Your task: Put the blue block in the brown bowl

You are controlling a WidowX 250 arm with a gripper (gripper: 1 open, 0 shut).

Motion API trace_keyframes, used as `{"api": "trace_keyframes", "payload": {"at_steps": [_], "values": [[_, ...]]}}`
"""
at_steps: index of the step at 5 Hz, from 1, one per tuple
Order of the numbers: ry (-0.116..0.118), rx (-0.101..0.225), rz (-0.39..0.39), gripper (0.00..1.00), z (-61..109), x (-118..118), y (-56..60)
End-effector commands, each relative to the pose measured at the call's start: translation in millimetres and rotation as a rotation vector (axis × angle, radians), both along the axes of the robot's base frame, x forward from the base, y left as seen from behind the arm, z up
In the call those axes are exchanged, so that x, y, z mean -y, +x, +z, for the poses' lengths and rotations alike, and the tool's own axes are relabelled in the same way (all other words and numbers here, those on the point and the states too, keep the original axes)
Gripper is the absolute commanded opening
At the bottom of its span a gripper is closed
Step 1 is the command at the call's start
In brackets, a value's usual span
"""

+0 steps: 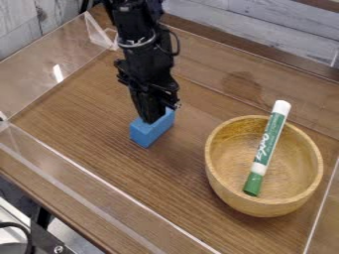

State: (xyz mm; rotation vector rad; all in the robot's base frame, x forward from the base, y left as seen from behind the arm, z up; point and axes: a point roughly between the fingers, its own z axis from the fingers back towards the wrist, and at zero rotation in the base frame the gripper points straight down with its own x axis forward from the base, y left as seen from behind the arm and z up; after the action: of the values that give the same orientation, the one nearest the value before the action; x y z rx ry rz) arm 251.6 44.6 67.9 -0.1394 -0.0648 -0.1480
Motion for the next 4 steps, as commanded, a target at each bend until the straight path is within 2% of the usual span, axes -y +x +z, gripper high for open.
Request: {"api": "trace_keyframes", "payload": {"at_steps": [1,4], "values": [[0.017,0.061,0.009,0.00,18.1,-7.5,10.3],[0.015,0.070,0.004,0.00,22.6,-12.1,13.1]]}}
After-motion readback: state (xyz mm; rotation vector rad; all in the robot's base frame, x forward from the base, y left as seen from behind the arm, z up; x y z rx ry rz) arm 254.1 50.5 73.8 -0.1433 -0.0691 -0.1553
